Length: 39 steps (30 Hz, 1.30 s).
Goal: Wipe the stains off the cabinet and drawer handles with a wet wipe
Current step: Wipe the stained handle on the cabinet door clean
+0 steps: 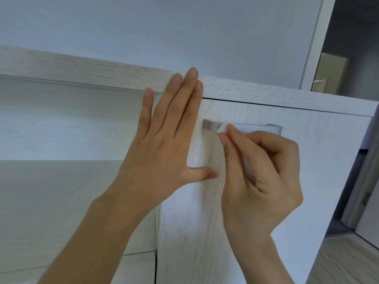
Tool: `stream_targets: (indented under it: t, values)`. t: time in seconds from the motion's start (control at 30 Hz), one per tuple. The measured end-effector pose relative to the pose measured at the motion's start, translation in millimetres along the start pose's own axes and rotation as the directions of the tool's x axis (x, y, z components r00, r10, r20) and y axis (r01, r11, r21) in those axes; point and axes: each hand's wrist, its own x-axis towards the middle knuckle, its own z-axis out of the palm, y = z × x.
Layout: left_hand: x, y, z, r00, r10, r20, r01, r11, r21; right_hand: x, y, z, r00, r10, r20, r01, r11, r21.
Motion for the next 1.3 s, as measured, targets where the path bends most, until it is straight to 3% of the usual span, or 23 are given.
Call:
stream_targets:
  t: [0.17, 0.5, 0.93, 1.03, 1.13, 1.3]
  values:
    - [-0.5, 0.4, -0.7, 1.000, -0.007, 0.009, 0.007, 1.000, -0.008, 1.6, -3.2, 8.8, 0.999, 0.036, 0.013, -0.037, 0.999, 0.023]
    - [0.1, 1.8, -3.0, 0.999, -0.026, 0.027, 0.026, 1.000, -0.005, -0.3, 8.2, 3.5, 0.992, -0.110, 0.061, 0.111, 0.994, -0.011]
    - [2.1, 6.8, -13.1, 0.988, -0.055, 0.144, 0.055, 0.998, 0.005, 10.1, 33.1, -18.6, 1.000, 0.029, 0.000, -0.029, 0.997, -0.069]
    - [2.8, 7.6, -12.9, 0.985, -0.067, 0.162, 0.071, 0.997, -0.019, 12.6, 42.0, -23.3, 0.995, 0.091, -0.035, -0.093, 0.994, -0.056]
    - [3.0, 8.4, -11.4, 0.984, -0.072, 0.165, 0.078, 0.996, -0.031, 15.0, 49.2, -26.4, 0.968, 0.243, -0.060, -0.243, 0.970, 0.012]
    - [3.8, 9.1, -8.8, 0.984, -0.082, 0.159, 0.090, 0.995, -0.043, 19.7, 55.4, -28.9, 0.849, 0.521, 0.091, -0.529, 0.830, 0.175]
